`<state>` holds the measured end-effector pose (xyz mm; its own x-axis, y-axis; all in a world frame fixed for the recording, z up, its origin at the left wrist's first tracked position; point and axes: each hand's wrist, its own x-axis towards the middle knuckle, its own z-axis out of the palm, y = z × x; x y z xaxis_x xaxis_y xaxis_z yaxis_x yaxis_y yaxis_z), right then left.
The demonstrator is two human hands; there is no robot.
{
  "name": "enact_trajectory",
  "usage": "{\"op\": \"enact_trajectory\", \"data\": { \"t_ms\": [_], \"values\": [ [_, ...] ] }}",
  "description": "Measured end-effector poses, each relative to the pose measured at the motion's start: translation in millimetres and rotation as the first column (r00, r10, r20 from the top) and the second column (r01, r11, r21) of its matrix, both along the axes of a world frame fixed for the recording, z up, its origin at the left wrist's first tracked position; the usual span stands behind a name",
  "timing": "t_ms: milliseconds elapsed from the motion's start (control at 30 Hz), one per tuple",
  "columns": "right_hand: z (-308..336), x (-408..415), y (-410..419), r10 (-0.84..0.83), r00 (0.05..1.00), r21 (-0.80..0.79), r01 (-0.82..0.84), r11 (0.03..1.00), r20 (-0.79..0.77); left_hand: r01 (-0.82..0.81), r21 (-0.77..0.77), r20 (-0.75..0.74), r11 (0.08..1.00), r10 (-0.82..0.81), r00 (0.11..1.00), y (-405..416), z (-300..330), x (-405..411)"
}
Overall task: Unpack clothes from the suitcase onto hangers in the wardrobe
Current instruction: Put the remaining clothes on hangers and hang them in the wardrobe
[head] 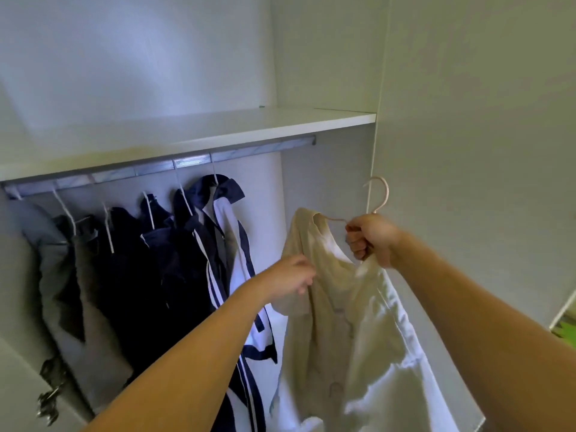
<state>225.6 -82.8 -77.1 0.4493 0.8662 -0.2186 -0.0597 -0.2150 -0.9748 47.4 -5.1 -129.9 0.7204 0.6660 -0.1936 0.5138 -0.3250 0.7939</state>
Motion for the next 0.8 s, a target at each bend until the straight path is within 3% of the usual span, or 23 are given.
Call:
{"op": "enact_trajectory", "data": {
  "t_ms": [67,133,267,467,567,700,767,800],
  "values": [
    [-3.3,6.7,34.7,0.045,0.999,0.013,-0.045,0.999,-0.029,0.155,-0.083,-0.098,0.985,-0.162,0.982,6.8,-9.1,10.1],
    [-5.4,11.4,63.7,0.09,0.994,0.035,-0.088,0.996,-0.057,0.233,-0.108,-0.098,0.966,-0.244,0.965,9.7,-10.5,14.8],
    [-8.2,18.4,126.8,0.19,0.974,0.083,-0.181,0.98,-0.126,0.136,-0.119,-0.06,0.983,-0.144,0.988,41.4,-7.0,30.7],
    [-12.4,27.6,211.6,0.274,0.951,0.077,-0.266,0.961,-0.143,-0.019,0.161,-0.125,0.987,0.039,0.991,84.0,-24.1,48.5],
    [-12.1,29.7,245.3,0.309,0.943,0.054,-0.304,0.951,-0.121,-0.077,0.107,-0.105,0.991,0.088,0.991,103.6,-28.4,45.1],
    [-10.8,28.8,279.2,0.352,0.932,-0.005,-0.354,0.935,-0.092,0.029,-0.04,-0.31,0.999,-0.04,0.95,126.8,-29.0,33.1],
    [-8.6,24.9,291.8,0.348,0.935,-0.03,-0.35,0.936,-0.064,0.002,0.035,-0.353,0.999,0.01,0.936,130.6,-34.1,36.4],
    [-7.7,22.9,296.7,0.353,0.934,-0.036,-0.355,0.934,-0.047,-0.072,0.102,-0.289,0.992,0.099,0.952,132.2,-39.1,41.0]
  ]
}}
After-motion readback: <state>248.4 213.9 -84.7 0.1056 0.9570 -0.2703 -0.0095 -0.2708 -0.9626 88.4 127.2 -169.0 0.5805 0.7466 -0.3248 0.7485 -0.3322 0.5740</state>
